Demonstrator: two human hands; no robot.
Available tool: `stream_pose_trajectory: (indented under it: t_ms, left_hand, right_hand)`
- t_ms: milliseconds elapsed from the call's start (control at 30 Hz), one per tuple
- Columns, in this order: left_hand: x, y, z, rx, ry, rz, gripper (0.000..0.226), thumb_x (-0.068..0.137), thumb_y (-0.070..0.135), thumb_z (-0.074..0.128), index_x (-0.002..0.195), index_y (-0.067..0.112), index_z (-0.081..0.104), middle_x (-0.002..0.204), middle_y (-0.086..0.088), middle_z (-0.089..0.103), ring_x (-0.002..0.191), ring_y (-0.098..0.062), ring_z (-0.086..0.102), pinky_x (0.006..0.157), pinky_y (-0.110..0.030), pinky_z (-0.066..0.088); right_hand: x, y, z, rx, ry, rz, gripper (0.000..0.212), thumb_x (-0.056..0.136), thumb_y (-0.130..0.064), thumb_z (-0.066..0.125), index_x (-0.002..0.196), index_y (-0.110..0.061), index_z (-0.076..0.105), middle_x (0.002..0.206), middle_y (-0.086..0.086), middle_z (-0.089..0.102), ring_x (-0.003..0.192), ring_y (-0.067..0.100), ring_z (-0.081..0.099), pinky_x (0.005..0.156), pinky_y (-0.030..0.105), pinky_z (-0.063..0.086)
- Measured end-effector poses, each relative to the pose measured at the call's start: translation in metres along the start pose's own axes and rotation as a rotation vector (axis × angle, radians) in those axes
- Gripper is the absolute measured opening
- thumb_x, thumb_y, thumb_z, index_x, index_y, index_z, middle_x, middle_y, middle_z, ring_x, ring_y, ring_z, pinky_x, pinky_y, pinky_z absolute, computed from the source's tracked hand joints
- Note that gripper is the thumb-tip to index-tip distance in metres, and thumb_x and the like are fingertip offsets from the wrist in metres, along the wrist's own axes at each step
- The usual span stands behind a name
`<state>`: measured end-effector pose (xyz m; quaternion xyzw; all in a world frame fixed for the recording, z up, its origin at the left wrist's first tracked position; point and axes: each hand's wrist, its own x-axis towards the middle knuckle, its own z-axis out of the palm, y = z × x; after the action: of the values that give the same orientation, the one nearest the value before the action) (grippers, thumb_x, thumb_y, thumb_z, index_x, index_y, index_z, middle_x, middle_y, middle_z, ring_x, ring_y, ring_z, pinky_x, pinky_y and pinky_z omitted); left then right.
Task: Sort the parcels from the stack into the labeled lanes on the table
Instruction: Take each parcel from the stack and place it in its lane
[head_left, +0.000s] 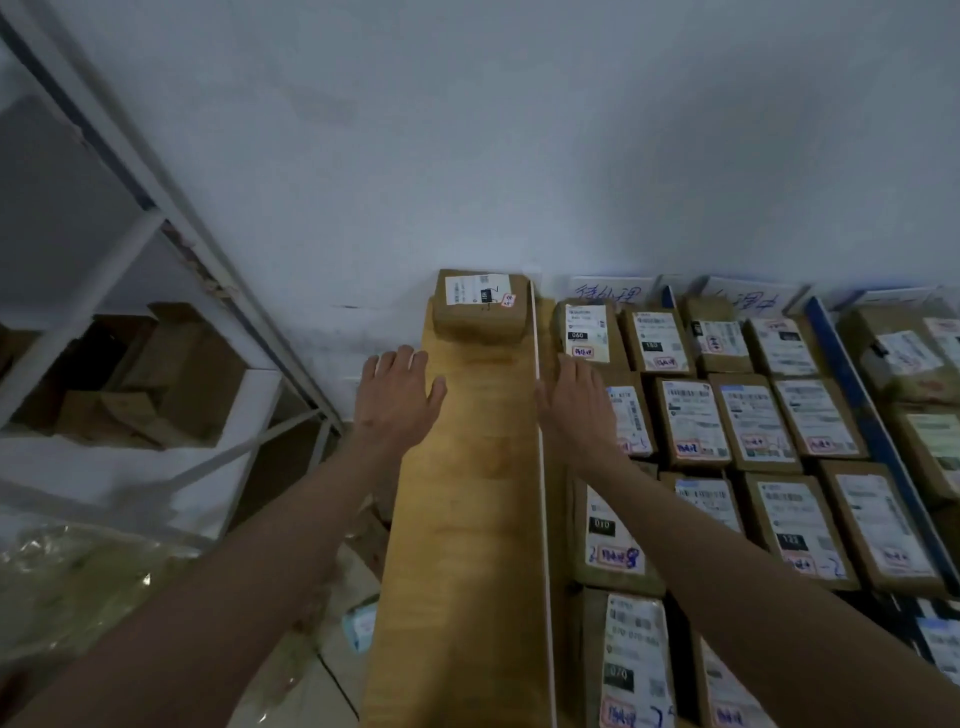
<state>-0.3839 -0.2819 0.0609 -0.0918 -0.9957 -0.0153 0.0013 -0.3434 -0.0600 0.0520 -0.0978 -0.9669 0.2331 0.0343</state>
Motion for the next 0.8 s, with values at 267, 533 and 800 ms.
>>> stream_pose_trajectory:
  t_ms: [267,533,800]
  left_hand:
    - [0.138,-0.009,0.050,-0.023,-0.006,0.012,0.054,0.102,0.045,0.035,0.139,0.009,0.048,0.140,-0.010,0.050,0.129,-0.029,0.047,0.112,-0.044,0.029]
    - [0.239,-0.005,0.102,-0.135,-0.032,-0.073,0.050,0.101,0.043,0.037,0.134,0.007,0.046,0.126,-0.011,0.053,0.116,-0.030,0.052,0.103,-0.044,0.037]
    - [0.250,0.006,0.133,-0.384,-0.042,-0.224,0.070,0.092,0.049,0.056,0.146,0.013,0.031,0.128,-0.010,0.044,0.113,-0.030,0.052,0.096,-0.047,0.042]
  right_hand:
    - [0.146,0.009,0.057,-0.017,-0.033,-0.012,0.042,0.103,-0.036,0.039,0.135,-0.008,0.040,0.135,0.012,0.046,0.125,0.026,0.045,0.102,0.042,0.042]
    - [0.245,0.012,0.118,-0.031,-0.087,-0.085,0.048,0.105,-0.027,0.039,0.147,-0.006,0.030,0.139,0.013,0.044,0.124,0.028,0.046,0.101,0.041,0.045]
    - [0.243,0.011,0.142,-0.129,-0.090,-0.085,0.048,0.099,-0.017,0.055,0.141,-0.003,0.037,0.146,0.016,0.027,0.128,0.031,0.040,0.093,0.040,0.054]
